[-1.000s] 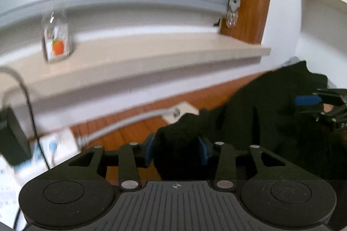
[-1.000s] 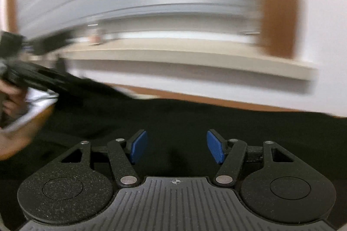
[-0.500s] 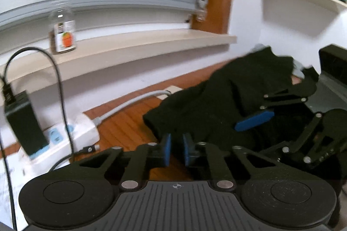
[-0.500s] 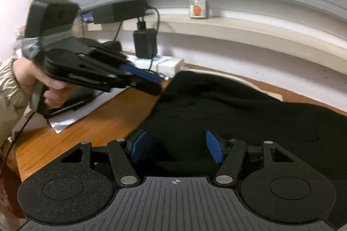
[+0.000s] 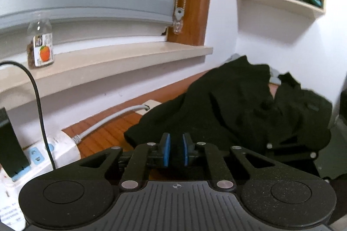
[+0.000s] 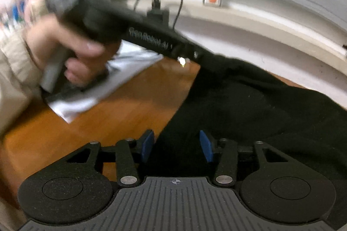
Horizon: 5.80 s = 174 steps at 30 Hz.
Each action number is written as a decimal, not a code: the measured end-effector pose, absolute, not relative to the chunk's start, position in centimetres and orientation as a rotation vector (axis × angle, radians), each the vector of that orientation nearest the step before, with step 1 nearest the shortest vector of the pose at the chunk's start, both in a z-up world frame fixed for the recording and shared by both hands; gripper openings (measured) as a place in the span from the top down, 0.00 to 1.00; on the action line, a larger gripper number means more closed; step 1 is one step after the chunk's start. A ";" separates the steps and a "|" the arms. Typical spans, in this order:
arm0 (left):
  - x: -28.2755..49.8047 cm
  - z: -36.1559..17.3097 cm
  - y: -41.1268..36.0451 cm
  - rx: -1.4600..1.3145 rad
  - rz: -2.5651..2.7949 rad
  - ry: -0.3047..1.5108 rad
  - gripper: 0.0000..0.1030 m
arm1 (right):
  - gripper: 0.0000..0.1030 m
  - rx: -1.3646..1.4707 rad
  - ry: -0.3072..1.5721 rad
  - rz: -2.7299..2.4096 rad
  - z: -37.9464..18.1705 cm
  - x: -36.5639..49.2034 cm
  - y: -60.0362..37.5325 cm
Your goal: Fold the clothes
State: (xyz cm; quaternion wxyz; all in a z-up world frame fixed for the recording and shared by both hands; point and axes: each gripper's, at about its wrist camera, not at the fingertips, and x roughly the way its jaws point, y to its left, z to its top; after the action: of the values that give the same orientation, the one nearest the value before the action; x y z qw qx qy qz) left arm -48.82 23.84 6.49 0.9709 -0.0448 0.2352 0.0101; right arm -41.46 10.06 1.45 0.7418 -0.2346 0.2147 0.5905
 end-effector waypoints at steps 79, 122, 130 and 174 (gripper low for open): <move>-41.4 5.2 22.6 0.243 0.216 0.666 0.68 | 0.93 -0.175 0.408 1.371 14.6 -36.3 -5.5; -49.0 10.0 20.9 -0.090 -0.090 0.473 0.68 | 0.93 -0.049 0.418 1.265 15.2 -31.2 -9.9; -45.0 7.7 15.8 -0.127 -0.151 0.583 0.61 | 0.93 -0.097 0.433 1.297 14.4 -31.4 -9.1; -43.3 5.2 21.9 -0.125 0.046 0.715 0.49 | 0.55 -0.258 0.464 1.106 5.1 -27.3 -12.3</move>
State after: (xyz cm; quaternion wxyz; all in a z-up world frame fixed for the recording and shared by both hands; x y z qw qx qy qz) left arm -43.30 21.91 5.24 0.9346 -0.0610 0.3496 0.0224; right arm -27.27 -12.25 5.15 0.8177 -0.1209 0.2179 0.5189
